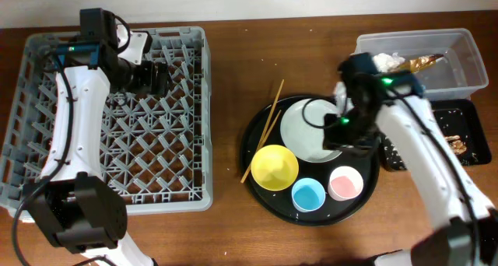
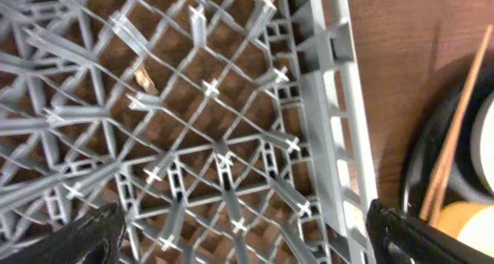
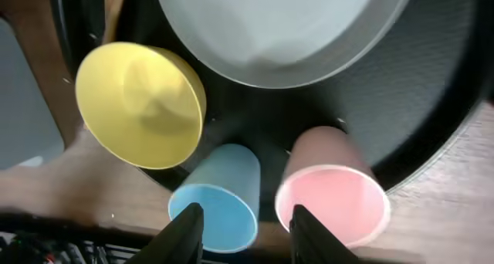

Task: Sort waste into correct bins and load items into the dishwasher rack
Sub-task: 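Set the yellow bowl back on the round tray with the right gripper, then grasp the yellow bowl with the left gripper and place it in the rack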

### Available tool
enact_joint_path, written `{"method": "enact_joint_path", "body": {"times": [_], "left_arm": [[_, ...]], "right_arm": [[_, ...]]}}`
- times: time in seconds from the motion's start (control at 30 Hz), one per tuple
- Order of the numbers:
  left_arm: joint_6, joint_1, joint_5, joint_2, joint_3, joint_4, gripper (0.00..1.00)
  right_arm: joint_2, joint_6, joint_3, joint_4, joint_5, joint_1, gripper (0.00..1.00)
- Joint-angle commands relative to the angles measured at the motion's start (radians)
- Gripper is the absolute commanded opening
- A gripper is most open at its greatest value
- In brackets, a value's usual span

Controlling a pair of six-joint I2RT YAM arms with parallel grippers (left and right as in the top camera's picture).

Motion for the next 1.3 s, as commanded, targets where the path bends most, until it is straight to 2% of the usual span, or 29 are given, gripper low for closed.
{"method": "enact_joint_path", "body": {"times": [0.0,0.07,0.13,0.17,0.2,0.3,0.33,0.4,0.47,0.53,0.67,0.8,0.9,0.97,1.1,1.2,1.27], "left_arm": [[0.005,0.002,0.111,0.005,0.012,-0.037,0.99],[0.005,0.002,0.151,0.005,0.012,-0.024,0.99],[0.005,-0.033,0.282,0.011,0.009,-0.049,0.98],[0.005,-0.071,0.272,0.011,0.009,-0.071,0.94],[0.005,-0.151,0.234,0.011,0.009,-0.091,0.82],[-0.192,-0.420,-0.050,0.025,0.008,-0.092,0.79],[-0.214,-0.486,-0.083,0.048,0.007,-0.090,0.76],[-0.252,-0.555,-0.082,0.134,0.007,-0.098,0.64],[-0.256,-0.580,0.007,0.216,0.005,-0.118,0.57],[-0.216,-0.620,0.011,0.270,0.005,-0.153,0.53],[-0.124,-0.650,0.013,0.307,-0.029,-0.180,0.35],[-0.114,-0.674,0.012,0.307,-0.090,-0.126,0.33],[-0.114,-0.673,0.012,0.307,-0.090,-0.103,0.16],[-0.114,-0.674,0.012,0.307,-0.090,-0.092,0.01],[-0.114,-0.672,0.013,0.306,-0.053,-0.122,0.01],[-0.103,-0.635,-0.013,0.306,0.193,-0.267,0.01],[-0.104,-0.578,-0.139,0.306,0.397,-0.319,0.01]], "right_arm": [[-0.110,-0.036,0.019,-0.007,0.014,-0.105,0.44],[-0.125,-0.041,0.019,-0.018,0.014,-0.163,0.53],[-0.123,-0.060,0.019,-0.007,0.015,-0.165,0.62],[-0.122,-0.060,0.019,0.005,0.015,-0.165,0.64],[-0.120,-0.060,0.018,0.017,0.023,-0.165,0.67],[-0.120,-0.060,0.017,0.016,0.034,-0.165,0.69],[-0.120,-0.060,0.017,0.016,0.034,-0.165,0.69],[-0.120,-0.059,0.017,0.016,0.041,-0.165,0.69],[-0.120,-0.059,0.017,0.016,0.056,-0.165,0.70],[-0.120,-0.059,0.017,0.015,0.056,-0.165,0.73],[-0.120,-0.059,0.017,0.012,0.056,-0.165,0.74],[-0.120,-0.059,0.017,0.012,0.056,-0.165,0.74],[-0.120,-0.059,0.017,0.012,0.056,-0.165,0.74],[-0.120,-0.059,0.017,0.012,0.056,-0.165,0.74],[-0.120,-0.059,0.017,0.012,0.056,-0.165,0.74],[-0.120,-0.060,0.017,0.013,0.056,-0.165,0.74],[-0.120,-0.059,0.017,0.015,0.056,-0.165,0.73]]}}
